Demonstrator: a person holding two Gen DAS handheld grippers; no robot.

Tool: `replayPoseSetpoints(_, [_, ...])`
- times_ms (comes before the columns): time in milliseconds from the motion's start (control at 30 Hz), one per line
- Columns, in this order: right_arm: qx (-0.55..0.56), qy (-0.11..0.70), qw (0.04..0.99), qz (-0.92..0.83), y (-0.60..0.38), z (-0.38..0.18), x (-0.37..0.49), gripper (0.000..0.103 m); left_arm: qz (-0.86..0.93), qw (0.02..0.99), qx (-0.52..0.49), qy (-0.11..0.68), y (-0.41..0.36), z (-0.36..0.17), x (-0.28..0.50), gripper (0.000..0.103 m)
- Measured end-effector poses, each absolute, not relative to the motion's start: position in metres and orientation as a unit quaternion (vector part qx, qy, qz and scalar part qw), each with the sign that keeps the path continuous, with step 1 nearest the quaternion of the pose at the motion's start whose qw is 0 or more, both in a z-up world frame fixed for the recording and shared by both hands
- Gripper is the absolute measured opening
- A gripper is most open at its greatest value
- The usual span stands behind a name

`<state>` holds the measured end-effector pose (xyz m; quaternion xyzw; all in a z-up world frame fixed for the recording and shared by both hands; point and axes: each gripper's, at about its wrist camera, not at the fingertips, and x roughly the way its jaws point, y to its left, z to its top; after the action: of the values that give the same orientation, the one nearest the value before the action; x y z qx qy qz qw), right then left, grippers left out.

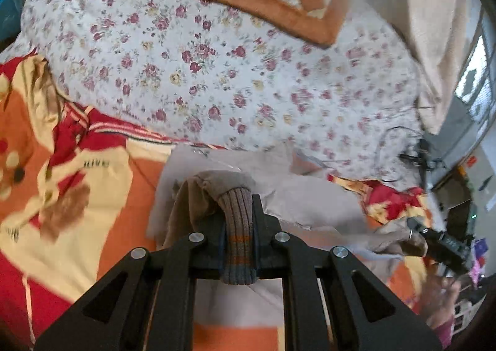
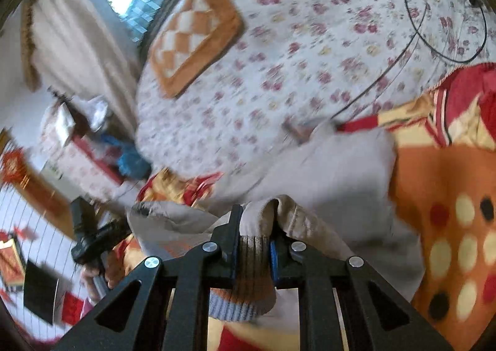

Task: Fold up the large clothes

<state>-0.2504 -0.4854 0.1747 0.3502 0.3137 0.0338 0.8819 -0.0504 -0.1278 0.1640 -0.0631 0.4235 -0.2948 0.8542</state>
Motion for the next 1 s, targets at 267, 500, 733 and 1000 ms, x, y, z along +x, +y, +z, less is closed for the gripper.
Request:
replayPoseSetpoints(267, [0.368,0.349,0.861,-0.025,-0.541,0.134,-0.181,0.013,-0.264,0.842,-0.062,0.465,-0.172,0.116,0.024,0.011])
replayPoseSetpoints(500, [0.376,0.36,0.852,-0.051,-0.566,0.1,-0.132,0.041,-0.258,0.816,-0.1,0.508,-0.177,0.081,0.068,0.039])
replayPoseSetpoints(733, [0.328,0.302,0.894,-0.054,-0.559,0.148,-0.173,0.059,-0.246,0.839,-0.079,0.478,-0.139,0.112,0.043,0.067])
replayPoseSetpoints(1000, [0.154,0.462,0.868,-0.098,-0.502,0.078,-0.115,0.055,-0.183,0.834,-0.03,0.52,-0.118,0.064,-0.004,0.072])
